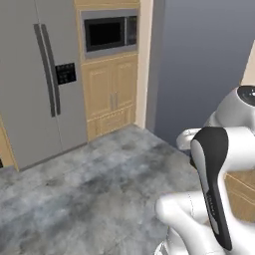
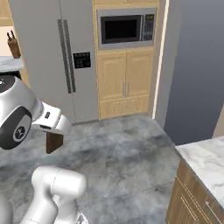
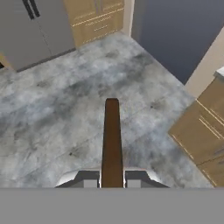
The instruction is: Start the toaster. Once the lever pops up, take the bread to the plate on the dining counter.
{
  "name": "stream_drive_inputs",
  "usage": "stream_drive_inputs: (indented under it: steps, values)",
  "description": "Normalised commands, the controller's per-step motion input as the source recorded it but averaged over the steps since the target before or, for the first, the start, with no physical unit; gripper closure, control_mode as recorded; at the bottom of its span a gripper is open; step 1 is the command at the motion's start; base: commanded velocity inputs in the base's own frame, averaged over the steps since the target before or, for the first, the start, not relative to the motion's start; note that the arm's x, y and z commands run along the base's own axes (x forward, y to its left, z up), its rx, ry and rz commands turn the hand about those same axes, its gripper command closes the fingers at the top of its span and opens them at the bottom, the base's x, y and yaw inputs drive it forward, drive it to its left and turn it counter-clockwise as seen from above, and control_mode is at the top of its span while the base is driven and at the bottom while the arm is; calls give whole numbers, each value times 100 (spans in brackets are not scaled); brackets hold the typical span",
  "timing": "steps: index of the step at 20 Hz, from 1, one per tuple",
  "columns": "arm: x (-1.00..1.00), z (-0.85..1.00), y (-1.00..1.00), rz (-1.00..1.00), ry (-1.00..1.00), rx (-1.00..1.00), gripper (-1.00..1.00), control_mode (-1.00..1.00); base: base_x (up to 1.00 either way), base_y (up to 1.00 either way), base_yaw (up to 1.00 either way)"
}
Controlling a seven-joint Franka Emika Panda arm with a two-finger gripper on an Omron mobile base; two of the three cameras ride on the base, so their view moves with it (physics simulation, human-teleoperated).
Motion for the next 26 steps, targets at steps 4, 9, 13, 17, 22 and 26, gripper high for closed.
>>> stream_drive_inputs:
  steps: [4, 9, 13, 17, 22, 26]
  values:
    - [0, 0, 0, 0, 0, 0, 100, 100, 17, 0, 95]
    - [0, 0, 0, 0, 0, 0, 100, 100, 18, 0, 96]
    - [0, 0, 0, 0, 0, 0, 100, 100, 42, -1, 91]
    - [0, 0, 0, 0, 0, 0, 100, 100, 63, -5, 85]
    - [0, 0, 0, 0, 0, 0, 100, 100, 65, -34, 74]
    - [0, 0, 0, 0, 0, 0, 100, 100, 55, -46, 70]
